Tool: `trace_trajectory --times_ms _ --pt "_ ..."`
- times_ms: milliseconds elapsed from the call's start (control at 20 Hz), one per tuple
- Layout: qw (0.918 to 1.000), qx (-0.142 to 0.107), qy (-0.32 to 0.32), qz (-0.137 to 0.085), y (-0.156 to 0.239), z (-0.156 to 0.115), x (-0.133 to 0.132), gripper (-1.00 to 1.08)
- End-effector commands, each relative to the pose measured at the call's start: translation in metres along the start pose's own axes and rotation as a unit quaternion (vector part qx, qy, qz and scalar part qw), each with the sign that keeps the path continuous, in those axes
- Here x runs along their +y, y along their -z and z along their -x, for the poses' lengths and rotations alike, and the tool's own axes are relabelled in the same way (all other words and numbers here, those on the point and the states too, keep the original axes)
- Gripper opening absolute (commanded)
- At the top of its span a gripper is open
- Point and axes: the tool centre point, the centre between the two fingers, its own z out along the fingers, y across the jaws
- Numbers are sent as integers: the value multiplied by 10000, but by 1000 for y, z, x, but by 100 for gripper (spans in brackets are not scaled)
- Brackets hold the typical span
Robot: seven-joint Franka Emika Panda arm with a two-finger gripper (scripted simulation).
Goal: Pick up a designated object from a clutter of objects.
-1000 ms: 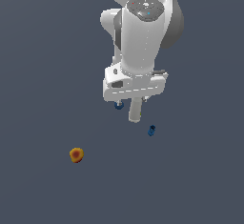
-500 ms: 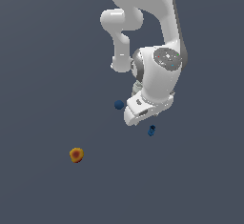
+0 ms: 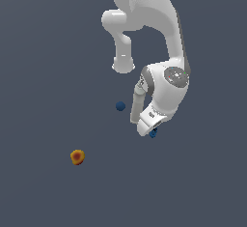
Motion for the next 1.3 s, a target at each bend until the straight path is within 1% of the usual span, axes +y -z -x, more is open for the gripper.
trace_trajectory --times_ms 0,350,800,1050,1100,1250 --pt "10000 20 84 -5 -5 -2 -4 100" --pt "10000 13 81 -8 -11 -2 -4 100" --pt "9999 20 99 -8 -50 -2 -5 100" --pt "9999 22 102 -8 -57 -3 -5 100" --pt "9999 22 102 -8 -57 -3 -5 -100" --pt "9999 22 102 -8 -57 -3 -5 -100"
